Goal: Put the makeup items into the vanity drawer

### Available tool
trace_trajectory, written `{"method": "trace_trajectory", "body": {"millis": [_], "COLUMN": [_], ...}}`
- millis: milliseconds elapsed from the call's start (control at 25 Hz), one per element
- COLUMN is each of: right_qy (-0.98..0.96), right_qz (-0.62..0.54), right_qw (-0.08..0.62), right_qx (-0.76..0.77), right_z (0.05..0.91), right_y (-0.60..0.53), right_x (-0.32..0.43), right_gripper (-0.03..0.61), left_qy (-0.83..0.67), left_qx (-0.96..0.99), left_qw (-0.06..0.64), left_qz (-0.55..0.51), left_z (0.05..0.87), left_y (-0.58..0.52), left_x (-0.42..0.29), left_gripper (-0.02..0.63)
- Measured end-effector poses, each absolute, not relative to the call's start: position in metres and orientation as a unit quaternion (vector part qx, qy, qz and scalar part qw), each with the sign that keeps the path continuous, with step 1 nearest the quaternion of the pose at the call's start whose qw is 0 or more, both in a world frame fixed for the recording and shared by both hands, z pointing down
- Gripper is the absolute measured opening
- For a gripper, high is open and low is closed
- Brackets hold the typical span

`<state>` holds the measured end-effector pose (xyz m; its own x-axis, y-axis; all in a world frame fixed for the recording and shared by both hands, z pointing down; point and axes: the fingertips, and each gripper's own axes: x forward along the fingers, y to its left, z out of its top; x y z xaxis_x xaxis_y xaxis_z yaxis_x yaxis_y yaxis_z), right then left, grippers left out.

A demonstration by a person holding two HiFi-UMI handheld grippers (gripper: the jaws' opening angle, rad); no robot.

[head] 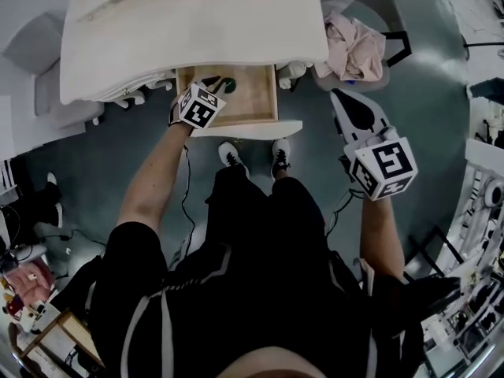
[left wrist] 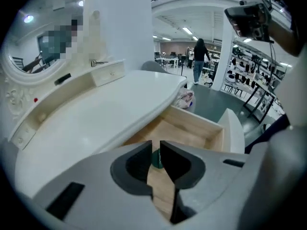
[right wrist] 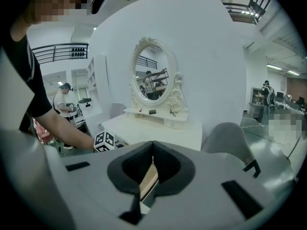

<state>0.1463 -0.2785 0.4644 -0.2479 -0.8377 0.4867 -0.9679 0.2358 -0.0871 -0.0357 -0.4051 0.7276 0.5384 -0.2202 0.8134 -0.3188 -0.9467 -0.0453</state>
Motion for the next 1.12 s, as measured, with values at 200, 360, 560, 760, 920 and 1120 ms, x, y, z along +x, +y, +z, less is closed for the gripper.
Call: {"method": "trace_trajectory", "body": {"millis": [200,360,560,760,920,1120], "right_qy": [-0.782,-0.792,-0.799,-0.809,-0.81,-0.813], "right_qz": [0.168,0.155,0.137,0.114,0.109,0.09], "right_qw": [0.157,0.147,0.135,0.121,0.111,0.112], "right_qx": [0.579,0.573,0.57,0.564,0.565,0.564], "right_z": [0.442,0.426,0.403,0.382,0.374,0.355], "right_y": [-0.288,-0.294,-0.302,-0.314,-0.316,-0.326], "right_x": [0.139,0.135,0.134,0.131,0.128,0.128], "right_gripper": [0.006,0.006,0.006,0.006,0.006,0.006], "left_qy": [-0.176,-0.198,-0.237,-0.274,-0.299,-0.318], "left_qx": [0.887,0.895,0.91,0.923,0.929,0.935], "left_qw": [0.048,0.034,0.064,0.066,0.06,0.064], "left_qz": [0.425,0.399,0.333,0.263,0.209,0.141], "left_z": [0.679,0.636,0.579,0.525,0.481,0.427], "left_y": [-0.395,-0.388,-0.382,-0.38,-0.375,-0.374], "left_x": [-0.045,-0.053,-0.059,-0.066,-0.071,-0.068], "left_gripper": [0.051,0.051,0.051,0.049,0.049,0.046]}}
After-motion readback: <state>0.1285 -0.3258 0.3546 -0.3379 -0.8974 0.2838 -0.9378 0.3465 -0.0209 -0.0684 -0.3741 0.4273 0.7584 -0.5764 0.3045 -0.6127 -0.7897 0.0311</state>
